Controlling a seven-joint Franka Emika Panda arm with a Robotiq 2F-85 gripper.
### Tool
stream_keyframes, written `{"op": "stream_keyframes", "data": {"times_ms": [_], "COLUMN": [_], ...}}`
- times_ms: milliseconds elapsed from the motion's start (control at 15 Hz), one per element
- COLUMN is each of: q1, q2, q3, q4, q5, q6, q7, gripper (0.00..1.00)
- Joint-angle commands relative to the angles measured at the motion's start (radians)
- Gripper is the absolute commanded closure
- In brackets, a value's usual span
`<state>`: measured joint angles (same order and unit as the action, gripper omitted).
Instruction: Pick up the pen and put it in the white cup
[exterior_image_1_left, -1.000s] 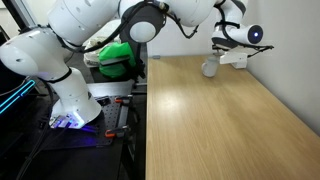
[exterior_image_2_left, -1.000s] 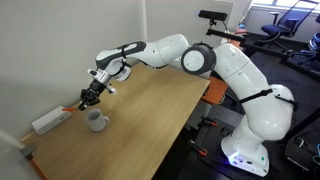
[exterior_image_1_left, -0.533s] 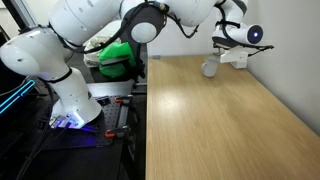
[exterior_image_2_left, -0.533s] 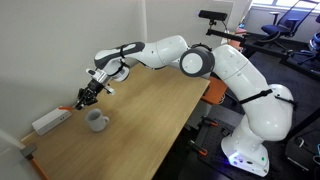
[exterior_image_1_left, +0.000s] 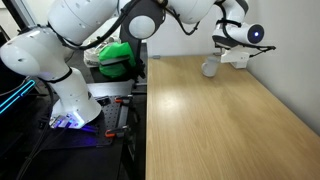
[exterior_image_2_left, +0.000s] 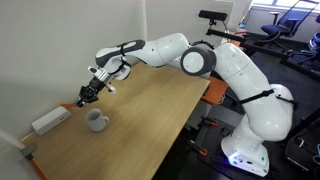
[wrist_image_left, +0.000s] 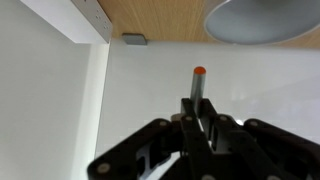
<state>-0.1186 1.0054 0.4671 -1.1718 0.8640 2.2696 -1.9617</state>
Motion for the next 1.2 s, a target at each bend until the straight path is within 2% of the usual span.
{"op": "stream_keyframes", "data": {"times_ms": [0,533,600,733,1133], "q1": [-0.002,-0.001,0.004,0.007,0.028], "q2": [-0.100,-0.178,-0.182,-0.184,-0.191], "q3": [-0.047,-0.099,-0.108,-0.120,-0.147], "q4": [-0.117,-0.214,-0.217,-0.215,-0.213], "q5": [0.054,0.105,0.109,0.115,0.125], "q6": [0.012,-0.105,-0.109,-0.140,-0.158], "q7": [0.014,0.024,0.029,0.031,0.023], "gripper": [0.97,0.97,0.62,0.56,0.11]}}
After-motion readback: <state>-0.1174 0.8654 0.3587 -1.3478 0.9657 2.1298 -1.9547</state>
